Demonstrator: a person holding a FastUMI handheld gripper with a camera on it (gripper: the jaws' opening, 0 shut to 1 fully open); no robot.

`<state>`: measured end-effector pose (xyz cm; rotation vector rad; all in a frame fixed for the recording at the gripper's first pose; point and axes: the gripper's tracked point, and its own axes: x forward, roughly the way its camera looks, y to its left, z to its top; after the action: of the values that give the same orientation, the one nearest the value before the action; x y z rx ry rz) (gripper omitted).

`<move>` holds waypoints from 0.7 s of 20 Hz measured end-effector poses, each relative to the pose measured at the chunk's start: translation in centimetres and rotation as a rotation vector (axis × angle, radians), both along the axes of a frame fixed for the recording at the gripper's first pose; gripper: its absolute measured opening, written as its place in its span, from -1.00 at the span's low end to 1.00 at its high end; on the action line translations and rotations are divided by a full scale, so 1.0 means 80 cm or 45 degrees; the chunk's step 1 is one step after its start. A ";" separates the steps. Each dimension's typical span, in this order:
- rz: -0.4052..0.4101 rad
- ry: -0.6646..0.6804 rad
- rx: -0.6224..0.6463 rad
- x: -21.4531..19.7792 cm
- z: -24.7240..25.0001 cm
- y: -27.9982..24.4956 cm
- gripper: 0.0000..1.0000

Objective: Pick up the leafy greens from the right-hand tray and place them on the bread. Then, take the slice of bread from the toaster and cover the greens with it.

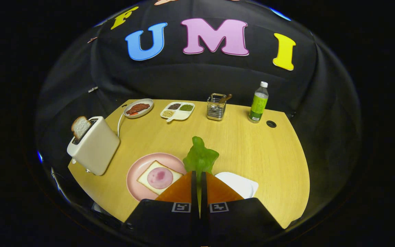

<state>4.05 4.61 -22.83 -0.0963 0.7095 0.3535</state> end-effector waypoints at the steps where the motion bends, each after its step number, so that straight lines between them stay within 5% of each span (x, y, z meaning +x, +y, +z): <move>1: 0.021 -0.003 0.004 -0.004 0.001 0.013 -0.90; 14: 0.159 0.097 0.047 -0.021 -0.062 0.141 -0.90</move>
<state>2.40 15.91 -27.80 -0.0926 0.7741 0.4919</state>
